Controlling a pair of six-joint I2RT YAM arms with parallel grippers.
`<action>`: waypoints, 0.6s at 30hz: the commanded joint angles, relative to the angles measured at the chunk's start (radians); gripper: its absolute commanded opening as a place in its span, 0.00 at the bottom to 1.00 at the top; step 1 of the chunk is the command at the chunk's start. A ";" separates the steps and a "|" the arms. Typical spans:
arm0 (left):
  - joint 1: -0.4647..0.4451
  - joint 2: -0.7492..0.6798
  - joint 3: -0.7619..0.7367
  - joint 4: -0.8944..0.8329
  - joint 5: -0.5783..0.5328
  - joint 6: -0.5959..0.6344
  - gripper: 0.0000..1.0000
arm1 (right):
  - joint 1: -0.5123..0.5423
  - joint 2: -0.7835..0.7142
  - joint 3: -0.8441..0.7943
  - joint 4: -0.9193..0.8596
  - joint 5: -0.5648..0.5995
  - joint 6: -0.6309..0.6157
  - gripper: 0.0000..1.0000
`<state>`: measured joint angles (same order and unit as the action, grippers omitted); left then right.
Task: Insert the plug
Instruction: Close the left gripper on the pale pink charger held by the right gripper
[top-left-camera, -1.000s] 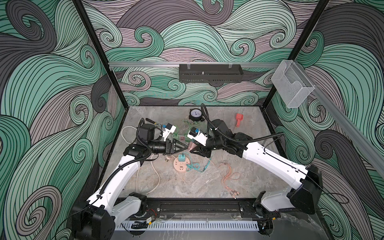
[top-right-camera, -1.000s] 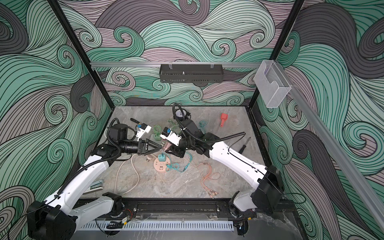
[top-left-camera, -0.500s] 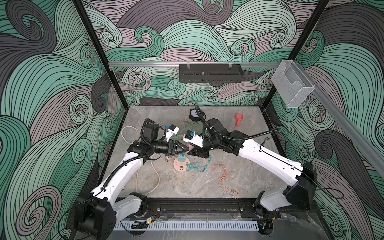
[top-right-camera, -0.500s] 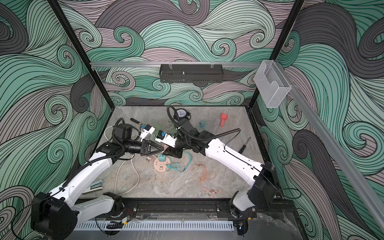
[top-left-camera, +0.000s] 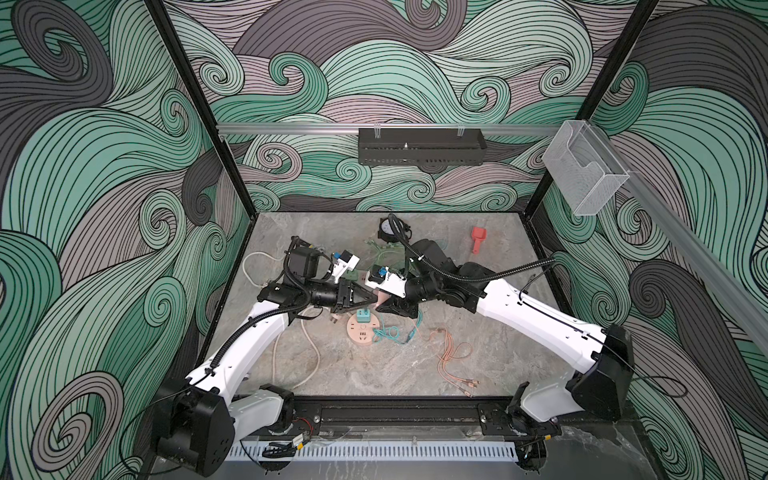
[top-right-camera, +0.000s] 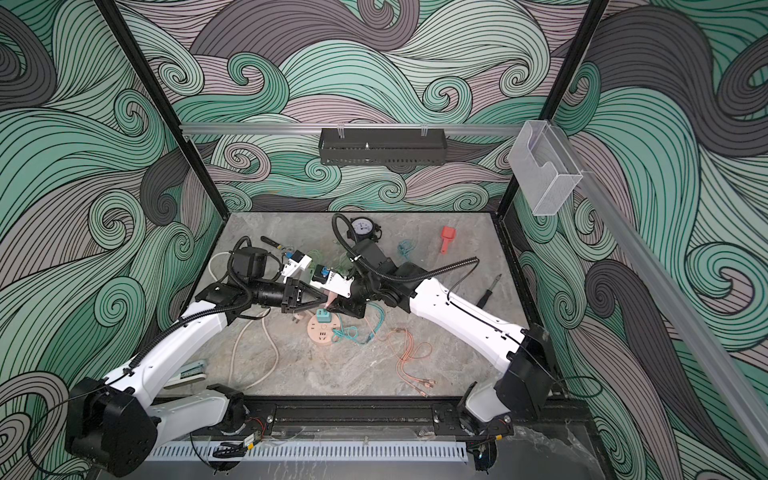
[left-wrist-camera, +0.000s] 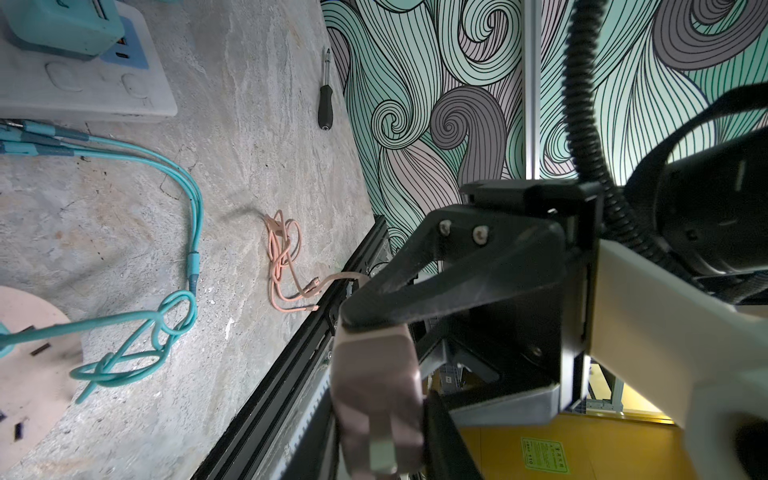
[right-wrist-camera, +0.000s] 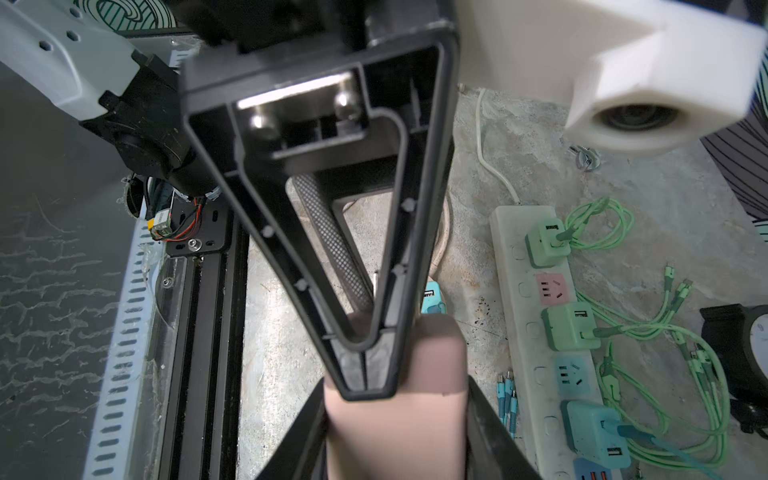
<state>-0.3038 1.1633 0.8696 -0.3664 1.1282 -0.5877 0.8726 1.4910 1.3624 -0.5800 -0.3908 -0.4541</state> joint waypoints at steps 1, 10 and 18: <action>-0.006 -0.011 0.036 0.022 -0.017 0.027 0.05 | 0.006 -0.048 -0.015 0.028 0.027 0.060 0.59; -0.004 -0.028 0.029 0.112 -0.146 -0.039 0.00 | -0.025 -0.276 -0.166 0.144 0.117 0.425 0.82; -0.004 -0.070 -0.041 0.381 -0.159 -0.193 0.00 | -0.080 -0.413 -0.533 0.779 -0.060 1.028 0.73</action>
<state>-0.3038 1.1267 0.8448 -0.1387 0.9756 -0.7071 0.7959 1.0752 0.9108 -0.1070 -0.3874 0.2813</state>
